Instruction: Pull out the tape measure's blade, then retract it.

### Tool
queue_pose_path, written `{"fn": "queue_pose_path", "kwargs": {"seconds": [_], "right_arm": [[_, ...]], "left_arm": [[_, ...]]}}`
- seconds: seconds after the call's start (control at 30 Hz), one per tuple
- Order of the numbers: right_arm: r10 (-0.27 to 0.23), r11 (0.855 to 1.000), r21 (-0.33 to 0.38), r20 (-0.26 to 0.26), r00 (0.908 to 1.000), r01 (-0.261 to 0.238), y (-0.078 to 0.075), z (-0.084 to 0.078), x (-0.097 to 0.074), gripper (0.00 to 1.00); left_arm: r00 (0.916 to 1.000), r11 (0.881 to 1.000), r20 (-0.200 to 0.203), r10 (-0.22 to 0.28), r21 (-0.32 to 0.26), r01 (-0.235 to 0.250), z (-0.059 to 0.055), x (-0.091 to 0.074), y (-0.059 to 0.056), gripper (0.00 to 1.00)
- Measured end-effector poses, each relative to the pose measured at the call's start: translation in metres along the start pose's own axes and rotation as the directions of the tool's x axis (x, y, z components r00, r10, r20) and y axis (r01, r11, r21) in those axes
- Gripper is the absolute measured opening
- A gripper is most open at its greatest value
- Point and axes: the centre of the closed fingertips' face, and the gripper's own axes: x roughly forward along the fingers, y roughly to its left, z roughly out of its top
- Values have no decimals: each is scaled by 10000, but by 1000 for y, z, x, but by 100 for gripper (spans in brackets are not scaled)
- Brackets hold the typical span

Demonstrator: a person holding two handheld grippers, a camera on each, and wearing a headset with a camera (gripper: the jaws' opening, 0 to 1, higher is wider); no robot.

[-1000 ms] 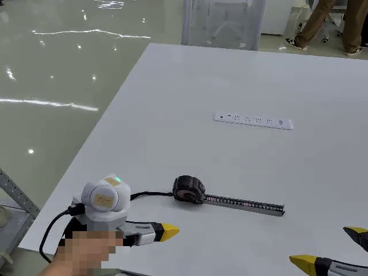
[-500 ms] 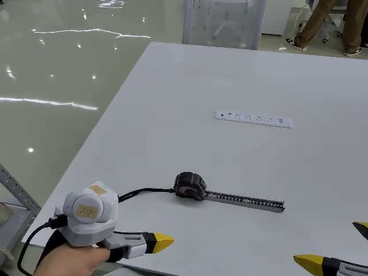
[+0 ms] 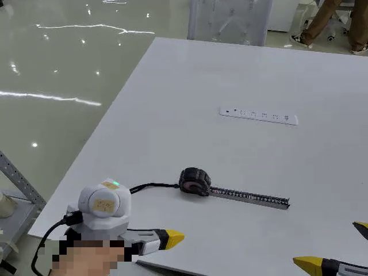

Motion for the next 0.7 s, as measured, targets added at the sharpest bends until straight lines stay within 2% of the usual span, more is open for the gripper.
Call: {"fn": "queue_pose_path", "kwargs": {"seconds": [0.2,0.4,0.53,0.7], "right_arm": [[209,9996,-181,-204,9996,-213,-3,-5,9,98],[456,9984,-313,-481,9978,-472,-3,-8,18,98],[617,9970,-436,-625,9961,-645,-6,-9,27,98],[750,9948,-632,-837,9937,-805,-11,-8,38,97]], "left_arm": [[9991,9995,-416,68,-309,-81,1,14,-8,100],[9991,9993,-434,19,-375,-35,6,25,-18,100],[9989,9984,-259,387,-395,-397,12,33,-15,100],[9979,9971,-235,605,-438,-615,16,44,-15,100]]}}
